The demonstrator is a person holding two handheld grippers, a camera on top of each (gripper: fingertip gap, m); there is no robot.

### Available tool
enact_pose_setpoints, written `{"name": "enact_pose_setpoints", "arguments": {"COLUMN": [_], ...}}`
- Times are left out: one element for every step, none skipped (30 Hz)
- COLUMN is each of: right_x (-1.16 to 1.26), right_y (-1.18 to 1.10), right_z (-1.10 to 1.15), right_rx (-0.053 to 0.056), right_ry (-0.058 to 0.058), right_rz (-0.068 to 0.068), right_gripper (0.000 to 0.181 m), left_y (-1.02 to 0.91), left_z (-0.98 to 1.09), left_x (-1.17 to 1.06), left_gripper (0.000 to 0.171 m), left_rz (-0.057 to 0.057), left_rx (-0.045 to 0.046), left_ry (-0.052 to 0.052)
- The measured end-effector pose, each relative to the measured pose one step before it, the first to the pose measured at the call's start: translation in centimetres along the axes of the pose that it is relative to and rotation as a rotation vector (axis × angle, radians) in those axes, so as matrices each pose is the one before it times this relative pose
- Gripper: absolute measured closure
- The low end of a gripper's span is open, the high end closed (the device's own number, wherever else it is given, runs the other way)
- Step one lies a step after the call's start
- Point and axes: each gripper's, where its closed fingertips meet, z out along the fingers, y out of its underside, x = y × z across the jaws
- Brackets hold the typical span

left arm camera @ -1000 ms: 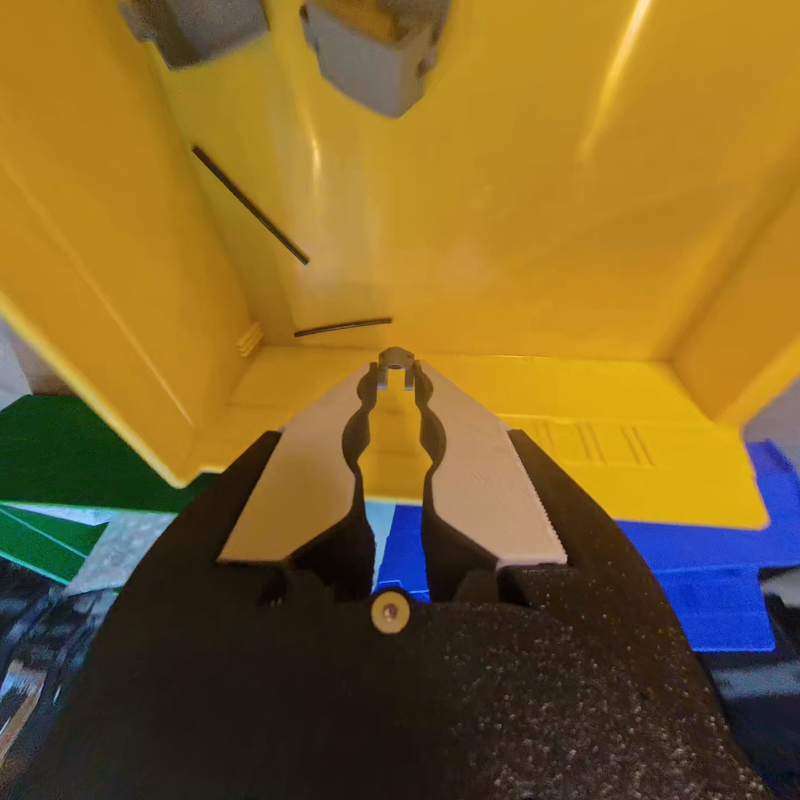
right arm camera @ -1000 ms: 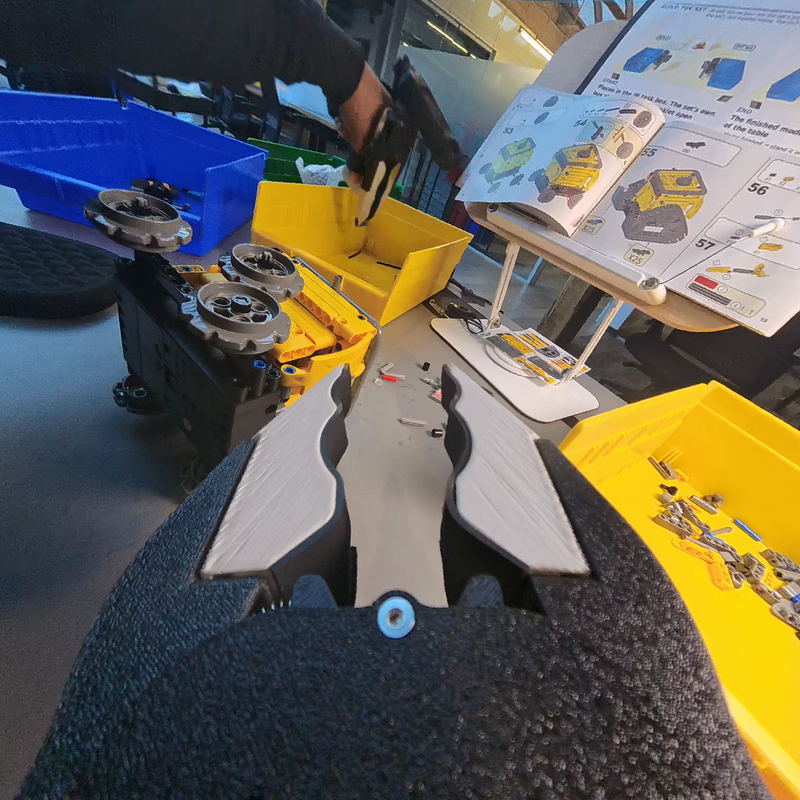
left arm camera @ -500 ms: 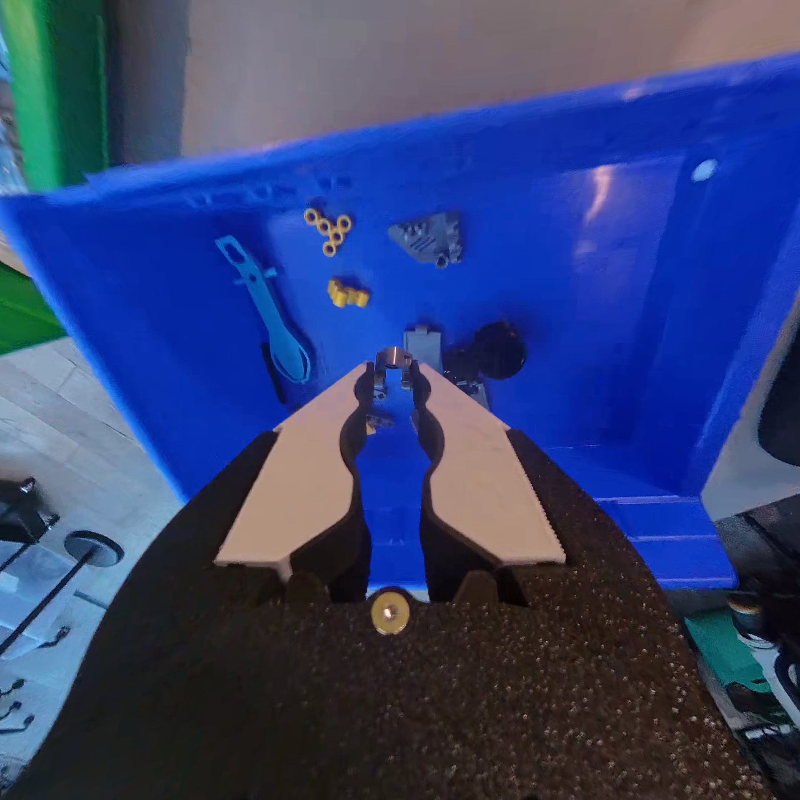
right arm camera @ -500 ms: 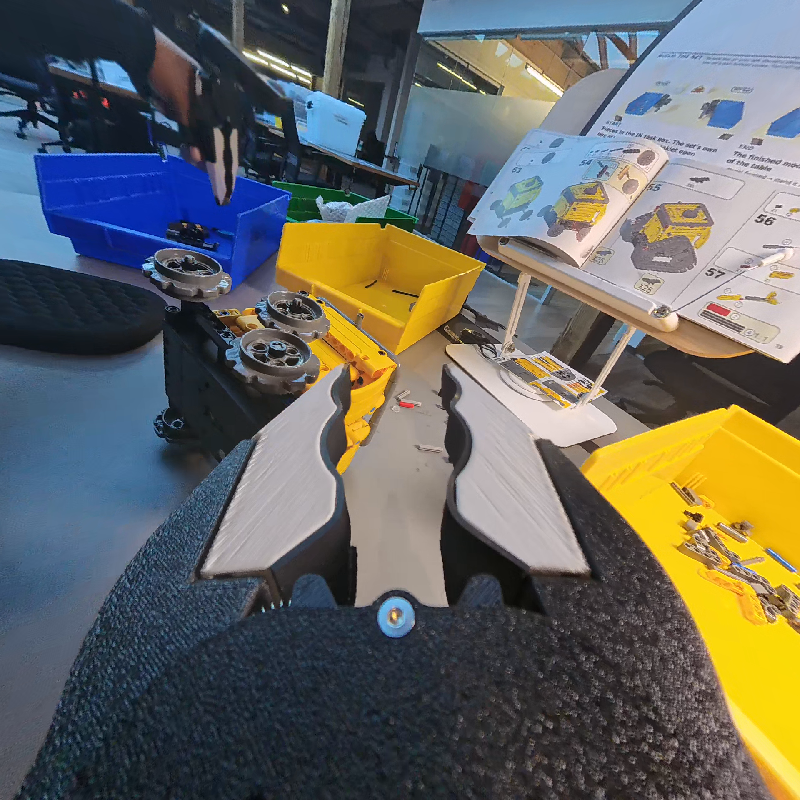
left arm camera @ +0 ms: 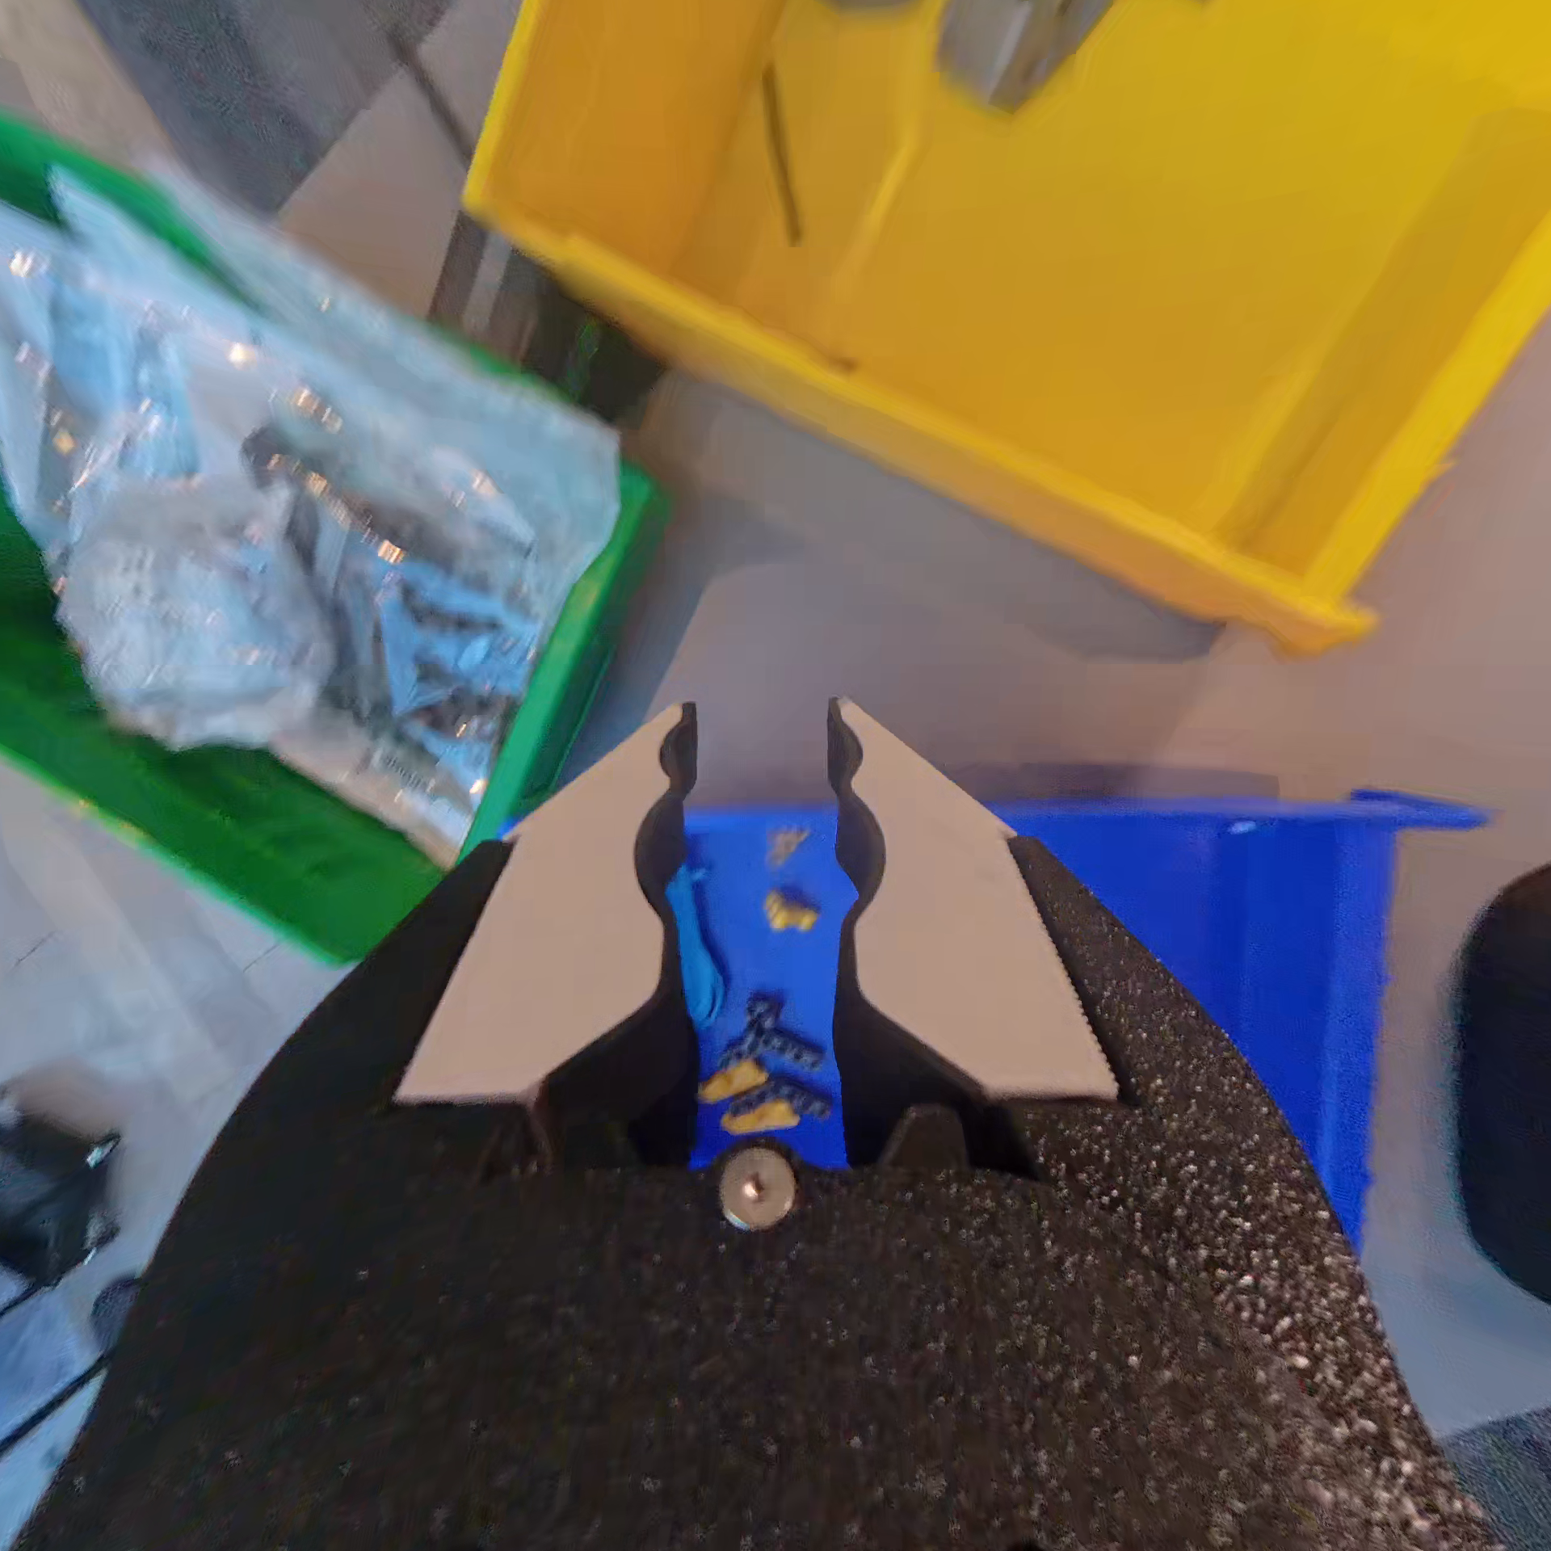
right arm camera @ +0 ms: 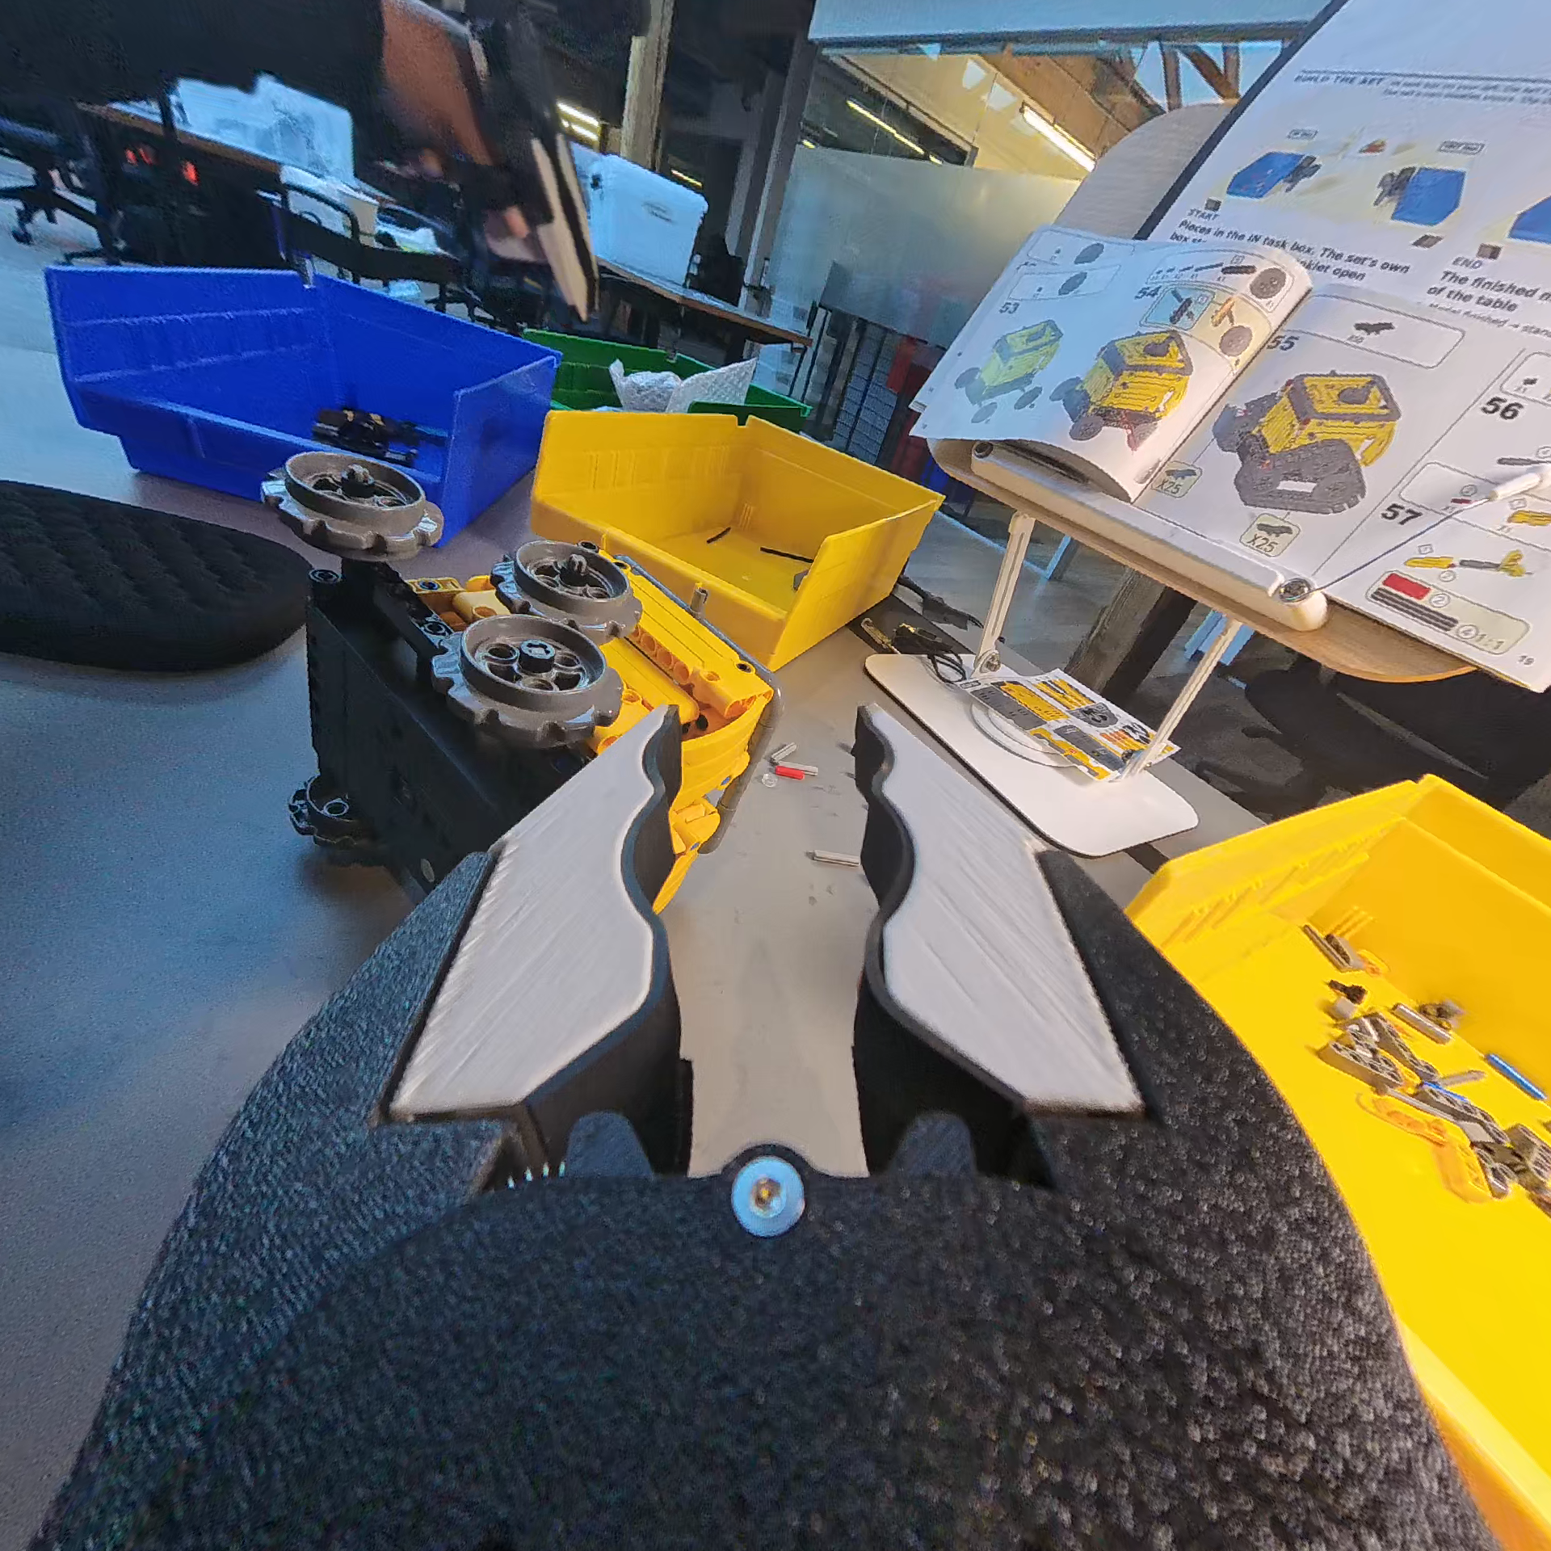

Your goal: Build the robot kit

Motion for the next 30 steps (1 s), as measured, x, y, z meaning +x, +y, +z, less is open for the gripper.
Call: {"name": "enact_pose_setpoints", "arguments": {"right_x": [-0.02, -0.041, -0.031, -0.005, 0.028, 0.025, 0.029, 0.05, 0.032, 0.034, 0.059, 0.055, 0.063, 0.051, 0.039, 0.053, 0.032, -0.009, -0.032, -0.032, -0.031, -0.02, 0.0, 0.01, 0.027, 0.031, 0.039, 0.037, 0.015, -0.008], "right_y": [0.006, -0.035, -0.042, -0.037, -0.049, -0.037, -0.023, -0.042, -0.027, 0.003, 0.041, 0.071, 0.105, 0.099, 0.051, -0.014, -0.026, -0.017, -0.003, 0.035, 0.109, 0.142, 0.13, 0.101, 0.061, 0.066, 0.057, 0.09, 0.095, 0.079], "right_z": [-0.002, -0.007, -0.024, -0.021, -0.047, -0.04, -0.028, -0.04, -0.034, -0.034, -0.022, -0.032, -0.019, -0.023, -0.024, -0.035, -0.023, 0.009, 0.022, 0.039, 0.04, 0.031, 0.043, 0.024, 0.012, 0.009, 0.009, 0.012, 0.027, 0.033], "right_rx": [-0.0003, 0.0006, -0.0002, 0.0001, 0.0008, 0.0003, 0.0004, 0.0016, 0.0009, -0.0006, -0.0018, -0.0033, -0.0032, -0.0037, -0.0023, 0.0007, 0.0011, 0.0012, 0.0015, -0.0004, -0.0033, -0.0047, -0.0044, -0.0029, -0.0015, -0.0008, -0.0008, -0.0018, -0.0025, -0.0017], "right_ry": [-0.0001, -0.0004, -0.0002, 0.0016, 0.0023, 0.0018, 0.0017, 0.0017, 0.0012, 0.0009, 0.0015, 0.001, 0.0019, 0.0, 0.0004, 0.0019, 0.0005, -0.0014, -0.0023, -0.0016, -0.0007, -0.0007, -0.0004, 0.0004, 0.0004, 0.0004, 0.0006, 0.0006, -0.0003, -0.0011], "right_rz": [-0.0018, -0.0028, -0.003, -0.0035, -0.0035, -0.0015, 0.0001, 0.0003, 0.0, -0.0013, -0.0031, -0.0039, -0.002, -0.0005, -0.0011, -0.0019, 0.0, 0.0031, 0.0036, 0.0013, -0.0002, -0.0008, -0.0012, -0.0006, 0.001, 0.0027, 0.0023, 0.002, 0.002, 0.0022], "right_gripper": [0.14, 0.14, 0.14, 0.14, 0.14, 0.14, 0.14, 0.14, 0.14, 0.14, 0.14, 0.14, 0.14, 0.14, 0.14, 0.14, 0.14, 0.14, 0.14, 0.14, 0.14, 0.14, 0.14, 0.14, 0.14, 0.14, 0.14, 0.14, 0.14, 0.14], "left_y": [-1.641, -1.404, -1.16, -0.878, -0.7, -0.598, -0.554, -0.569, -0.556, -0.581, -0.497, -0.179, 0.111, 0.023, -0.03, -0.039, -0.077, -0.293, -0.263, 0.025, 0.165, 0.051, -0.035, -0.206, -0.442, -0.503, -0.327, -0.1, -0.021, -0.015], "left_z": [0.5, 0.875, 1.148, 1.366, 1.487, 1.533, 1.49, 1.385, 1.249, 0.999, 0.614, 0.393, 0.434, 0.285, 0.097, 0.024, 0.103, 0.247, 0.369, 0.435, 0.494, 0.507, 0.476, 0.396, 0.302, 0.236, 0.189, 0.079, 0.015, 0.021], "left_x": [1.248, 0.854, 0.652, 0.405, -0.037, -0.244, -0.436, -0.548, -0.494, -0.536, -0.758, -0.782, -0.461, -0.573, -0.808, -0.662, -0.211, 0.511, 0.736, 0.339, 0.233, 0.26, 0.123, 0.202, 0.247, 0.175, 0.178, 0.255, 0.214, 0.241], "left_gripper": [0.142, 0.142, 0.142, 0.142, 0.142, 0.142, 0.143, 0.144, 0.145, 0.148, 0.153, 0.155, 0.15, 0.148, 0.149, 0.149, 0.147, 0.143, 0.14, 0.138, 0.136, 0.134, 0.134, 0.134, 0.136, 0.139, 0.141, 0.148, 0.151, 0.157], "left_rz": [0.0079, 0.0111, 0.0106, -0.0022, -0.016, -0.0195, -0.0223, -0.021, -0.0157, -0.0004, 0.0318, 0.0559, 0.0443, 0.038, 0.0586, 0.0799, 0.0782, 0.0634, 0.0557, 0.0559, 0.0621, 0.0647, 0.0558, 0.0464, 0.0372, 0.0282, 0.0232, 0.0163, 0.0038, 0.0002], "left_rx": [0.00698, -0.00574, -0.01642, -0.02918, -0.03612, -0.03739, -0.03561, -0.03119, -0.0298, -0.02809, -0.0343, -0.05153, -0.06361, -0.05263, -0.0456, -0.04291, -0.03756, -0.02112, -0.02201, -0.03885, -0.04498, -0.03412, -0.02597, -0.01229, 0.00575, 0.01188, 0.00365, -0.00505, -0.00295, 0.00026], "left_ry": [0.0439, 0.0228, 0.0188, 0.0171, 0.0026, -0.0022, -0.0085, -0.0143, -0.0132, -0.0228, -0.0476, -0.0502, -0.0256, -0.0325, -0.0568, -0.0579, -0.0318, 0.0172, 0.033, 0.008, 0.0002, 0.0002, -0.0058, 0.0019, 0.0079, 0.0058, 0.0097, 0.0188, 0.0204, 0.0213]}}
